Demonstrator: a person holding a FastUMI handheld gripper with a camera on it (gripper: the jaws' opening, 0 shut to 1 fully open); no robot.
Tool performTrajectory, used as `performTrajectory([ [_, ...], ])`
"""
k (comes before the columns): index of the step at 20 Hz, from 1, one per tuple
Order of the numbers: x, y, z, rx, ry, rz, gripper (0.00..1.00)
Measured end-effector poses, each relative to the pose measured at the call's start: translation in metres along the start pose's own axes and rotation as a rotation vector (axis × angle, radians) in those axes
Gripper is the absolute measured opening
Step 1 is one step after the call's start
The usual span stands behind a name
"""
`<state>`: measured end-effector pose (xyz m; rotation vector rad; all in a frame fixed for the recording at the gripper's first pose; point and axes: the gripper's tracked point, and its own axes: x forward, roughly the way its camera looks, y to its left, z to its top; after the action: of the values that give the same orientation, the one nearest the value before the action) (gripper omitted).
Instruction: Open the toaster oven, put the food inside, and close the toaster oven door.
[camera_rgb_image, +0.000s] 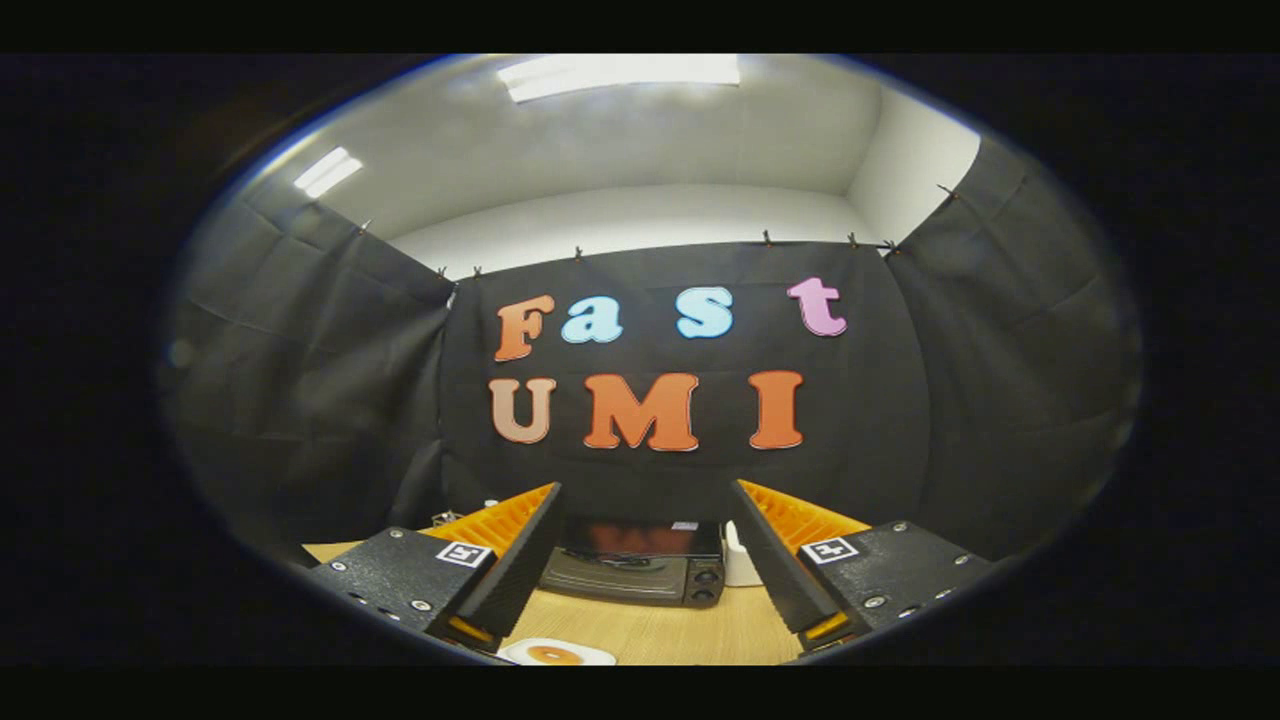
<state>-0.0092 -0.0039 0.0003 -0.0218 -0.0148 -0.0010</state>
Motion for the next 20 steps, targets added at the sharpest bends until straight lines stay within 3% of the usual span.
performTrajectory([
  [4, 0.002, 0.012, -0.011, 0.034, 0.019, 0.042, 0.97],
  [10, 0.016, 0.018, -0.022, 0.024, 0.004, 0.036, 0.97],
  [20, 0.077, 0.038, -0.104, 0.045, 0.094, 0.05, 0.97],
])
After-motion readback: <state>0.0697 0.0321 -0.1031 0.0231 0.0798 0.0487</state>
